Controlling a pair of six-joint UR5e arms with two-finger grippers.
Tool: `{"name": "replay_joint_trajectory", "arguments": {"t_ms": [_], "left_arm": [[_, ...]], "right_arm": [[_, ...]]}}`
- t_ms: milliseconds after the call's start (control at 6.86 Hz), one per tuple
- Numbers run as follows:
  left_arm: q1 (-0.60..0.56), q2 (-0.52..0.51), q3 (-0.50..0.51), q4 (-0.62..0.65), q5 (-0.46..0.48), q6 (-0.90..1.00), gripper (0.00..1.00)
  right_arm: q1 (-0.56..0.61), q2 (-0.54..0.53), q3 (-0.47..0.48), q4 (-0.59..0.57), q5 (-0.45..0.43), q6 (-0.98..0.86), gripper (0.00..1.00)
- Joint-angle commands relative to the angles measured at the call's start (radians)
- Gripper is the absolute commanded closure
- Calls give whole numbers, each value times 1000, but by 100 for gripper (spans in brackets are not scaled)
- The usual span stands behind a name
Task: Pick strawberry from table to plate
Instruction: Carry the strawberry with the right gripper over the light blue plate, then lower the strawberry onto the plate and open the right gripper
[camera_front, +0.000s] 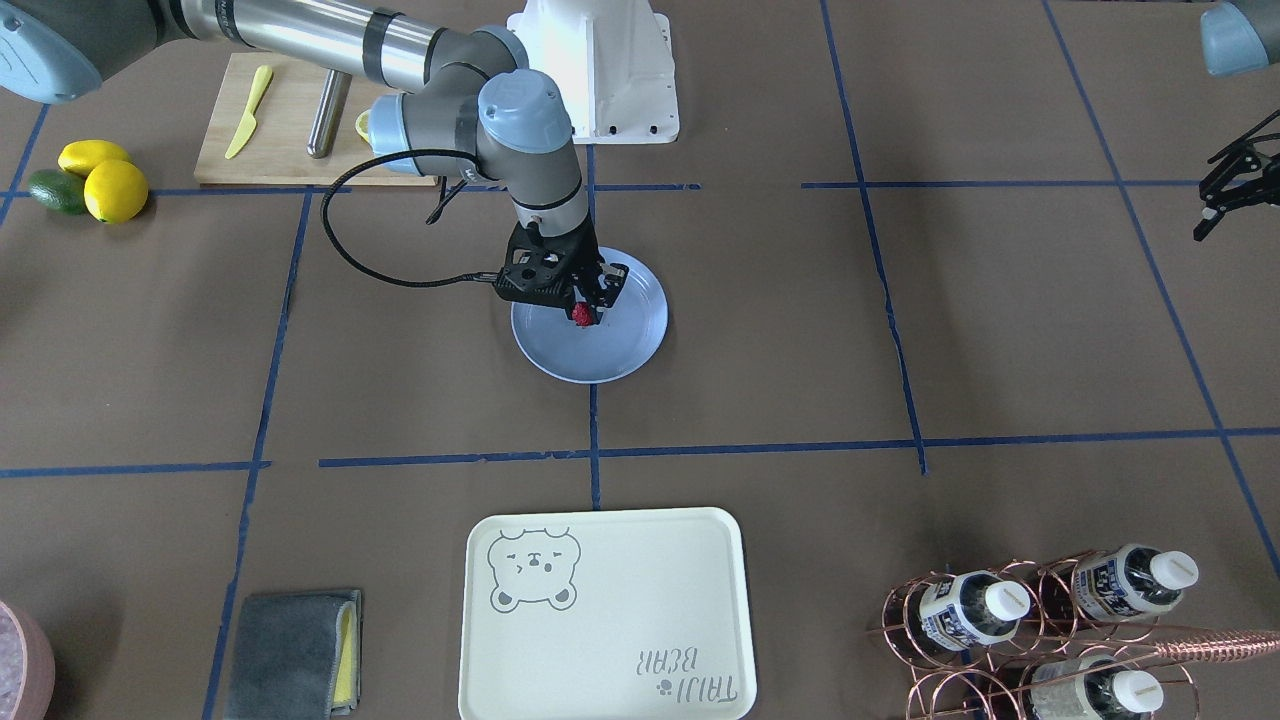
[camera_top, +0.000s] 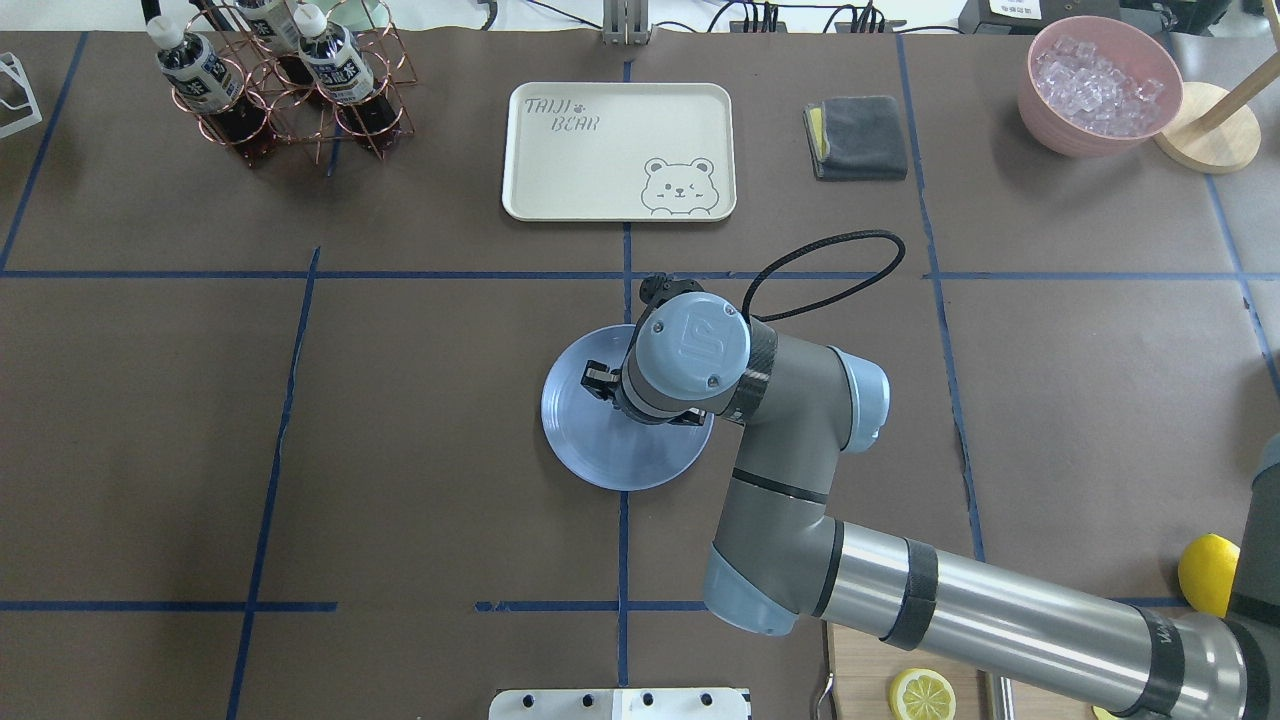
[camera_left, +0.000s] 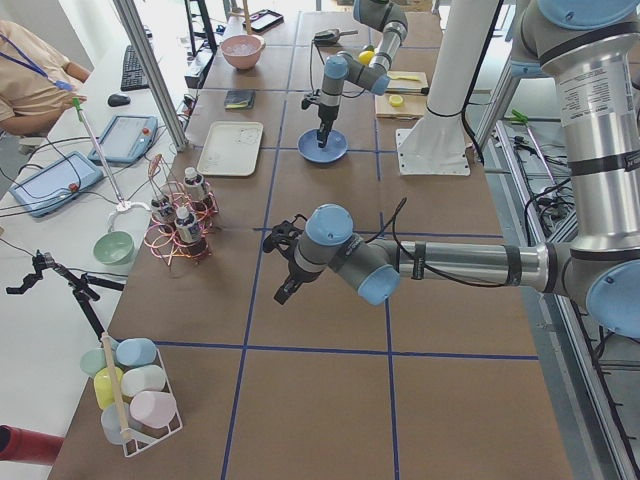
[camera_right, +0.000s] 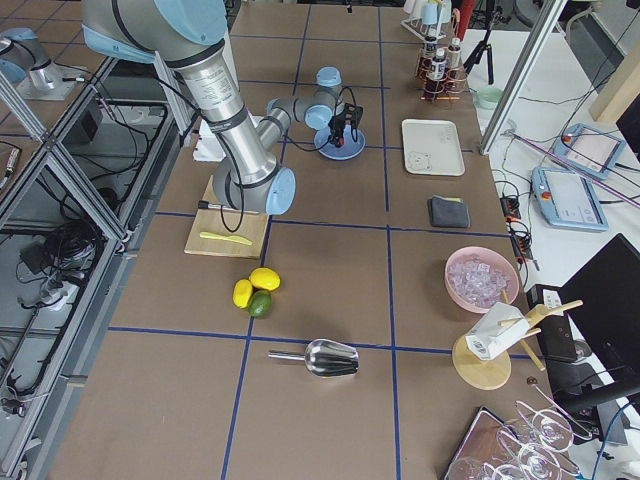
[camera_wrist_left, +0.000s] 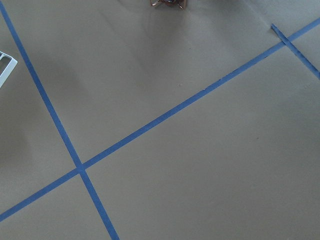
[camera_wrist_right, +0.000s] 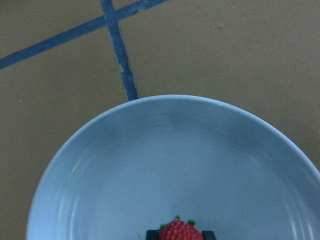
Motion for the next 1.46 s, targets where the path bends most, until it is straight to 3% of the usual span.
{"name": "replay_joint_trajectory", "arguments": {"t_ms": [0, 292, 438, 729, 875, 1167, 1312], "left_arm": [[0, 0, 2, 0, 1, 0, 0], [0, 0, 5, 0, 1, 0, 0], [0, 0, 5, -2, 1, 0, 0], [-2, 2, 3, -2, 1, 1, 0], [-2, 3, 3, -2, 1, 0, 0], [-5, 3, 3, -2, 0, 2, 0], [-5, 3, 3, -2, 0, 2, 0]], "right_arm": [[0, -1, -2, 0, -1, 0, 100], [0, 8, -2, -34, -1, 0, 82], [0, 8, -2, -34, -1, 6, 49], [-6, 11, 0, -32, -4, 49, 38], [-6, 14, 1, -32, -9, 51, 0], [12, 3, 68, -35, 6, 43, 0], [38, -55, 167, -72, 46, 37, 0]]}}
